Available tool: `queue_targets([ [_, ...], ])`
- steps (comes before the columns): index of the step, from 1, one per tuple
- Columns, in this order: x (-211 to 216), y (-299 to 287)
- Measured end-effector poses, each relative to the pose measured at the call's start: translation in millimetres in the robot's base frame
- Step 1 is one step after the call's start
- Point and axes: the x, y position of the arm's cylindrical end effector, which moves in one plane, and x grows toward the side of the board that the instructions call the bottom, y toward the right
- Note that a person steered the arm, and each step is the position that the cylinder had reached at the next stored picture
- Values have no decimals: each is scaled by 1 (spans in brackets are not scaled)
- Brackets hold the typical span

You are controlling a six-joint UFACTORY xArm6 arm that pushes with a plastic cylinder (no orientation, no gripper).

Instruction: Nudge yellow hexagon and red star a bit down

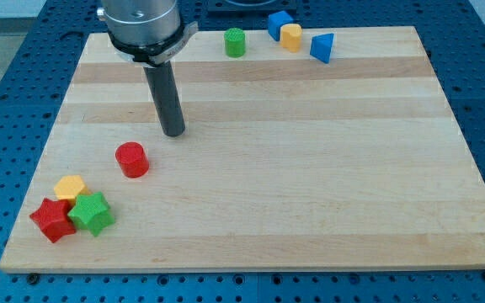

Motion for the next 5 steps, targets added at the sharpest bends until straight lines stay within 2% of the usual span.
queue_targets([
  [2, 57, -60],
  [4, 48, -67],
  [5, 52, -90],
])
